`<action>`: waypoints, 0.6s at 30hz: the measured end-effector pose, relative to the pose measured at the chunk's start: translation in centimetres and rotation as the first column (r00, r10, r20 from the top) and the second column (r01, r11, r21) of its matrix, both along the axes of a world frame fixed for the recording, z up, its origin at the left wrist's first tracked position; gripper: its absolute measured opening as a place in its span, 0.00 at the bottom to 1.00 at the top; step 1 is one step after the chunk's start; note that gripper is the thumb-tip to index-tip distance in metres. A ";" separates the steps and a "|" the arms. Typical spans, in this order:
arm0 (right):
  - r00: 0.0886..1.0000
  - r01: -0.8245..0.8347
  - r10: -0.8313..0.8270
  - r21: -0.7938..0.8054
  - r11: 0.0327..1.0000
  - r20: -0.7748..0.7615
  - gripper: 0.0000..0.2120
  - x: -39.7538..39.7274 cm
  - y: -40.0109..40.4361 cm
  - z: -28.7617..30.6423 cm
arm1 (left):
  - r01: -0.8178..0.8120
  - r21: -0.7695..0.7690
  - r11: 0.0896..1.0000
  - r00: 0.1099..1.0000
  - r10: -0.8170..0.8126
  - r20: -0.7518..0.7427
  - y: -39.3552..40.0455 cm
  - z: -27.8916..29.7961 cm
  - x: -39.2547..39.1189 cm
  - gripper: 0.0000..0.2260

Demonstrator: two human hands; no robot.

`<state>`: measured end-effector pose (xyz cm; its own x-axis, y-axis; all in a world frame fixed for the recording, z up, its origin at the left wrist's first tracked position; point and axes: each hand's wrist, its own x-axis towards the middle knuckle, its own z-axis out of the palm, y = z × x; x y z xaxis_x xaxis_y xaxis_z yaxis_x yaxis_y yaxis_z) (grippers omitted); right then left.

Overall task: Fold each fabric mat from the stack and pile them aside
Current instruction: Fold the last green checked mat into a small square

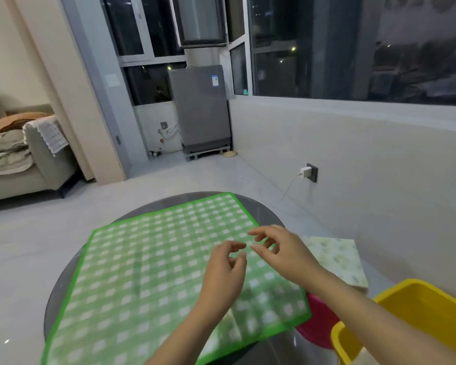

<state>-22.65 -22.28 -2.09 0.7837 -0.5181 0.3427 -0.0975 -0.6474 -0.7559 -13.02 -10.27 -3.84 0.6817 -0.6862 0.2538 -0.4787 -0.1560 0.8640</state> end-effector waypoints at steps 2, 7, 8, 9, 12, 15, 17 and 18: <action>0.998 -0.043 0.043 -0.005 0.999 -0.036 0.12 0.6 1.4 -1.0 | -0.001 0.035 0.999 1.000 0.001 0.021 2.5 -0.4 0.5 0.06; 0.975 -0.166 0.159 -0.036 0.985 -0.154 0.12 1.9 4.7 -4.3 | -0.034 0.146 0.989 0.998 0.025 0.064 8.4 -2.6 2.5 0.06; 0.968 -0.186 0.175 -0.048 0.981 -0.179 0.12 2.0 5.0 -4.8 | -0.039 0.171 0.984 0.997 0.026 0.078 9.3 -3.0 2.7 0.06; 0.960 -0.206 0.191 -0.056 0.977 -0.205 0.12 2.1 5.4 -5.2 | -0.042 0.192 0.981 0.996 0.025 0.089 10.1 -3.3 3.0 0.06; 0.932 -0.275 0.243 -0.087 0.957 -0.270 0.13 2.2 6.0 -6.2 | -0.031 0.244 0.969 0.996 0.010 0.086 11.8 -4.0 3.2 0.05; 0.910 -0.337 0.276 -0.165 0.927 -0.309 0.15 2.1 6.5 -6.8 | 0.025 0.312 0.950 0.993 -0.059 0.100 12.8 -4.6 3.2 0.04; 0.891 -0.389 0.321 -0.173 0.905 -0.320 0.19 2.0 6.7 -7.0 | 0.077 0.332 0.940 0.990 -0.112 0.089 13.4 -5.0 3.2 0.04; 0.881 -0.415 0.346 -0.176 0.892 -0.322 0.19 1.9 6.7 -7.1 | 0.099 0.334 0.937 0.987 -0.135 0.087 13.7 -5.2 3.2 0.05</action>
